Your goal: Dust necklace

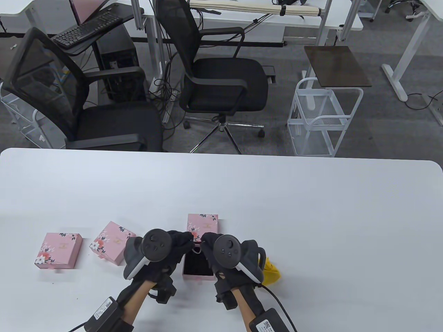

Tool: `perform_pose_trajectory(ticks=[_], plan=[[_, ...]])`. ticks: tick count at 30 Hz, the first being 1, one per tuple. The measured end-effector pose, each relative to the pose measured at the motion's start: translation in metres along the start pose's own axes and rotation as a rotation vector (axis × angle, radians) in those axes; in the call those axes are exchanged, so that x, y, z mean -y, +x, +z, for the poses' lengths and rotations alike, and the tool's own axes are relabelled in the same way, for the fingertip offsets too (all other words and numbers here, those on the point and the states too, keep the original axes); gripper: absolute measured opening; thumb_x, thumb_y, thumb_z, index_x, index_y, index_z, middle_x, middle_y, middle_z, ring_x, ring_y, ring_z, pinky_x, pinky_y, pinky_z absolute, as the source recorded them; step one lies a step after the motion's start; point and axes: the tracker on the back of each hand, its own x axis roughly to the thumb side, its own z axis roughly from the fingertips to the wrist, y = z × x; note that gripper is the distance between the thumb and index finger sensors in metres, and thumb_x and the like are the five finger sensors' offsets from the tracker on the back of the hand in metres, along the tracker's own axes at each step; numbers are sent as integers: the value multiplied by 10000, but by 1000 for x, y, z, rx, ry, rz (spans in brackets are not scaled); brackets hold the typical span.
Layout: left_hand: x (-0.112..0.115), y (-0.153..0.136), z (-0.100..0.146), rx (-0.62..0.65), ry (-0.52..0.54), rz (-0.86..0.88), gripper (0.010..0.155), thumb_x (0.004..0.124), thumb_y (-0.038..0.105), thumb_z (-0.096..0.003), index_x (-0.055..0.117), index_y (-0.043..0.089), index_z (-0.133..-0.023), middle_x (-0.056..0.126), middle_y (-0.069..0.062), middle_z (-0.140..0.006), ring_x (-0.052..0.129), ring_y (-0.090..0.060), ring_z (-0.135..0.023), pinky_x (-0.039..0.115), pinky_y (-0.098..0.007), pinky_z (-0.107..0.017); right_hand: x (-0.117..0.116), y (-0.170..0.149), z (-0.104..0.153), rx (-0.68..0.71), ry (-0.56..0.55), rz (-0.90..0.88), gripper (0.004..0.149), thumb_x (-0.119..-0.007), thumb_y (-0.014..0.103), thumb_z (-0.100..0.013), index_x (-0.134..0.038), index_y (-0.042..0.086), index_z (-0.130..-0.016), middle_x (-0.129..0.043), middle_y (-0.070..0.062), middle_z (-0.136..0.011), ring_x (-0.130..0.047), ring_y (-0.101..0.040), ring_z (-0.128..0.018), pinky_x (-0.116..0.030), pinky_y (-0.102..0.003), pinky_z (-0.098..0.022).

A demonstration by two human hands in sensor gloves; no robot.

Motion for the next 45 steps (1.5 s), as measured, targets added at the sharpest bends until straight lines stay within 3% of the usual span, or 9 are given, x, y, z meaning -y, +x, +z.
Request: perform_pose_trajectory(ticks=[12,20,25,31,34,38,42,45], plan=[[28,6,-2,44,-119,-224,378,902,460,-516,912,352,-878,827,-49,-1063,758,-298,-944,721,-481,-668,-30,-4,-4,-33,115,125,367,-764,305,-639,-763,146,-971,-885,-158,-849,-917,-371,-645,-766,-512,-546],[41,12,0,86,-121,-318,382,889,464,-518,896,376,-890,745,-41,-1131,678,-326,-991,672,-508,-704,-42,-4,-4,-42,141,225,364,-769,308,-637,-766,170,-975,-835,-181,-888,-873,-391,-681,-733,-529,-575],[46,12,1,96,-122,-338,398,862,469,-528,869,387,-918,684,-48,-1166,641,-337,-1004,649,-514,-718,-42,-4,-3,-46,155,234,407,-778,315,-635,-739,150,-1005,-807,-200,-917,-852,-407,-704,-718,-539,-587],[40,4,-1,70,-47,-278,440,824,481,-538,822,380,-966,651,-40,-1178,647,-327,-1006,648,-517,-721,-24,2,-3,-34,164,236,422,-792,319,-630,-727,155,-1014,-802,-203,-929,-852,-409,-712,-718,-542,-590],[41,-4,-4,42,-30,-244,484,760,481,-567,749,348,-1032,630,-43,-1186,633,-295,-1047,633,-536,-736,-20,7,-2,-23,271,242,396,-801,329,-628,-751,166,-985,-846,-172,-886,-886,-384,-678,-738,-534,-579],[50,-12,-10,33,-119,-238,569,656,489,-597,562,323,-1134,466,-34,-1248,488,-309,-1124,545,-584,-776,-31,15,1,-24,420,307,466,-840,372,-606,-713,189,-1015,-781,-208,-953,-836,-421,-739,-699,-563,-613],[58,-16,-14,49,-217,-204,628,587,506,-605,400,318,-1174,289,-9,-1274,303,-336,-1145,431,-615,-800,-41,17,5,-29,450,415,521,-859,392,-593,-672,204,-1041,-715,-233,-1002,-788,-448,-781,-665,-585,-636],[62,-16,-16,63,-259,-177,634,556,514,-605,358,326,-1177,230,23,-1272,261,-358,-1137,390,-619,-806,-47,13,7,-38,462,425,536,-864,392,-590,-651,213,-1049,-672,-252,-1023,-763,-464,-795,-649,-594,-643]])
